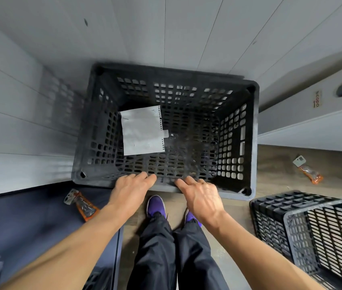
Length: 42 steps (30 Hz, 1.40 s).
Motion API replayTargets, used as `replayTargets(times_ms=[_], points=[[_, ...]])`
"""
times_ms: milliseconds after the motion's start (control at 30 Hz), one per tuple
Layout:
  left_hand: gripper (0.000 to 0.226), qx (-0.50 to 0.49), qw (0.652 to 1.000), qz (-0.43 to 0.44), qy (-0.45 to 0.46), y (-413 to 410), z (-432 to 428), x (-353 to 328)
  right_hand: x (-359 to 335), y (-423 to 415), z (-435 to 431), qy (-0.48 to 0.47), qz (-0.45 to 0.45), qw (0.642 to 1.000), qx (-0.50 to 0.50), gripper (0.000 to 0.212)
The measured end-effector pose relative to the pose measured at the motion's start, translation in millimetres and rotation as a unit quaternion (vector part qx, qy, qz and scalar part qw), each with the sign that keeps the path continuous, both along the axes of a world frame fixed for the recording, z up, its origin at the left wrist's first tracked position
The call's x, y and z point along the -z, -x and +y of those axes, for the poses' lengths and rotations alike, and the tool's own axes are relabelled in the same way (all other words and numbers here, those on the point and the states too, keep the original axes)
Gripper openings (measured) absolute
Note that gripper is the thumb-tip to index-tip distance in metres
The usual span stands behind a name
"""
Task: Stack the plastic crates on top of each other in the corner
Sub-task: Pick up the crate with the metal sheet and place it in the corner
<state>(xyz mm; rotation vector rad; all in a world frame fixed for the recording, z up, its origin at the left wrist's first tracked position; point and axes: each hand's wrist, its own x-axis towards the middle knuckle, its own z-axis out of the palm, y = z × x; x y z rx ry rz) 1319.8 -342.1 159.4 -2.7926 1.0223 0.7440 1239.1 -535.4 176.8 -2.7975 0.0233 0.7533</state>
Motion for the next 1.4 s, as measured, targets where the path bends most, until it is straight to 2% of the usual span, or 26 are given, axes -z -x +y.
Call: replayTargets(times_ms=[133, 633, 933, 1200, 1300, 1400], points=[[0.053, 0.008, 1.000, -0.012, -0.003, 1.8, 0.4, 4.9, 2.7, 3.1, 4.7, 0.014, 0.007, 1.000, 0.018, 0.050], [0.052, -0.006, 1.000, -0.006, -0.026, 19.8, -6.0, 4.6, 7.0, 18.3, -6.5, 0.001, -0.009, 1.000, 0.028, 0.047], [0.048, 0.005, 1.000, -0.014, 0.004, 19.6, -3.1, 9.1, 5.8, 16.5, -8.6, 0.016, 0.002, 1.000, 0.019, 0.043], [0.041, -0.015, 0.999, -0.021, 0.043, 21.2, 0.0, 13.3, 6.2, 18.7, -5.9, 0.028, -0.030, 0.999, 0.008, 0.038], [0.043, -0.029, 0.997, -0.053, 0.056, 24.5, -0.5, 18.3, 6.4, 20.0, -3.0, 0.034, -0.042, 0.998, 0.010, 0.037], [0.058, -0.061, 0.990, -0.112, 0.065, 35.7, -4.5, 21.3, 9.5, 24.8, -0.2, 0.047, -0.073, 0.996, 0.016, 0.031]])
